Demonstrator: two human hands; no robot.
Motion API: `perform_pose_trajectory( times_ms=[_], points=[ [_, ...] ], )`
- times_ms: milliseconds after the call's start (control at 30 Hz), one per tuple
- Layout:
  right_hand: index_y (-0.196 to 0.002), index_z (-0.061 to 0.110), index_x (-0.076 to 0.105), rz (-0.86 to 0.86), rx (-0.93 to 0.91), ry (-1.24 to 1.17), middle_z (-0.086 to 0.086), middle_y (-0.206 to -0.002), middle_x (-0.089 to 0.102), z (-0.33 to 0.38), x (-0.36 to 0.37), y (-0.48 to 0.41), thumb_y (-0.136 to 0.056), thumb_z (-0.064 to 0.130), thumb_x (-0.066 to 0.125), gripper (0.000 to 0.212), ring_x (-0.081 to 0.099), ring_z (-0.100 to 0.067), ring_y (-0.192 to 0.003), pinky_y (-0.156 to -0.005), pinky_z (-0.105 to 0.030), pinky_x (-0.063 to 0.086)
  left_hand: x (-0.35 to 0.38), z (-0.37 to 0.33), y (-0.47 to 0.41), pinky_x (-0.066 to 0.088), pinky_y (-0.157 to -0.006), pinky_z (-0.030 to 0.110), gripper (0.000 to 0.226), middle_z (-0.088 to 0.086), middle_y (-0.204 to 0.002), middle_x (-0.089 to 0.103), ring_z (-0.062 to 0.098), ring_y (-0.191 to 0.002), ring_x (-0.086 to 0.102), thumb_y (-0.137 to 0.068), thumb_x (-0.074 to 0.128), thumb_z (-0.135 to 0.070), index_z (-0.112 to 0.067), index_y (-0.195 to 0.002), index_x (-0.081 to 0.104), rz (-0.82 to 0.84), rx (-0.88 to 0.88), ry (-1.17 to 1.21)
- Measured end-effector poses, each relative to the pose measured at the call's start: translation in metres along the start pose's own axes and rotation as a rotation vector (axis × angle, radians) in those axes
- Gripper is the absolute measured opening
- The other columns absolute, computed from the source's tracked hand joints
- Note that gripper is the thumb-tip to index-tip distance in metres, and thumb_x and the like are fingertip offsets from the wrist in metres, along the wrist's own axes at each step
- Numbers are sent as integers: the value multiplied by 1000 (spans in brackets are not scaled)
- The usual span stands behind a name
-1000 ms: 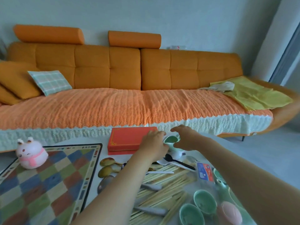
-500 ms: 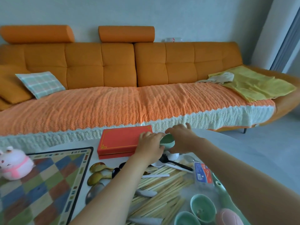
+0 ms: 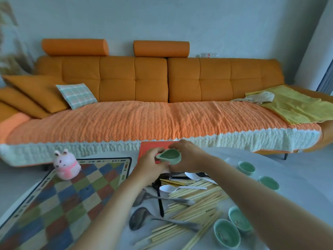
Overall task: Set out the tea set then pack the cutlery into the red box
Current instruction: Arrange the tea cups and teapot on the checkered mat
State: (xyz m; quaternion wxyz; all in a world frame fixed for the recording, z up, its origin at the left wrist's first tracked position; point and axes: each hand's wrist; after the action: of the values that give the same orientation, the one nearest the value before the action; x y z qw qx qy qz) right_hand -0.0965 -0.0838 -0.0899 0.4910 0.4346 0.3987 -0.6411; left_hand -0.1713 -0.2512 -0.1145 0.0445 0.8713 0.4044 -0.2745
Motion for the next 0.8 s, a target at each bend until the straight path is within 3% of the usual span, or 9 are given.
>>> perform_pose_trajectory(
  times_ms=[133, 267, 367, 500, 600, 733, 800],
  points=[
    [-126, 29, 57, 48, -74, -20, 6, -117, 59, 64, 22, -15, -65, 62, 68, 71, 54, -14, -109, -90, -33, 49, -53, 26, 36, 47, -79, 22, 41, -18, -116, 57, 0, -101, 56, -86, 72, -30, -37, -123, 56, -57, -75, 19],
    [-130, 31, 54, 144, -115, -6, 4, -118, 58, 124, 47, -30, -64, 63, 69, 75, 53, -17, -109, -92, -38, 49, -93, 61, 68, 53, -90, 36, 30, -22, -106, 65, 1, -98, 62, -81, 72, -26, -46, -101, 62, -142, -127, 34],
    [-124, 32, 58, 192, -152, 41, 3, -110, 61, 159, 71, -45, -59, 67, 67, 74, 57, -22, -106, -89, -43, 52, -116, 83, 87, 53, -89, 35, 34, -23, -98, 65, 1, -95, 62, -83, 71, -16, -48, -87, 60, -213, -146, 43],
    [-136, 30, 50, 211, -180, 119, -3, -123, 54, 192, 95, -58, -71, 54, 73, 73, 47, -24, -116, -99, -44, 44, -140, 116, 100, 52, -87, 34, 22, -13, -108, 65, 6, -99, 63, -88, 66, -22, -36, -105, 63, -226, -174, 56],
    [-142, 32, 42, 190, -177, 151, -1, -132, 51, 204, 111, -64, -73, 55, 68, 77, 43, -25, -125, -105, -45, 36, -154, 134, 99, 48, -87, 32, 31, -17, -114, 56, 7, -105, 57, -91, 63, -31, -35, -121, 53, -265, -216, -8],
    [-146, 32, 37, 144, -158, 135, 0, -142, 45, 207, 123, -73, -77, 56, 60, 77, 37, -25, -135, -111, -47, 29, -173, 151, 88, 45, -77, 34, 24, -5, -108, 52, 19, -99, 56, -91, 62, -34, -25, -111, 52, -538, -233, -15],
    [-148, 32, 34, 104, -169, 111, 3, -147, 40, 205, 127, -71, -76, 56, 60, 80, 30, -23, -138, -114, -48, 25, -182, 159, 82, 48, -81, 38, 32, 1, -114, 50, 23, -102, 54, -87, 68, -31, -19, -112, 52, -710, -220, -66]
  ],
)
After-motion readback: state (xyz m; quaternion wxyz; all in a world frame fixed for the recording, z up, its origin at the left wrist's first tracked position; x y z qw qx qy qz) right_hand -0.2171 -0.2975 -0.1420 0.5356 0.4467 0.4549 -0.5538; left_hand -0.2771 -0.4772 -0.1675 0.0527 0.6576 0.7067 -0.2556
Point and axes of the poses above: each hand's wrist, its own y-axis away from the middle knuckle, its own x-axis out of the palm, z = x × y
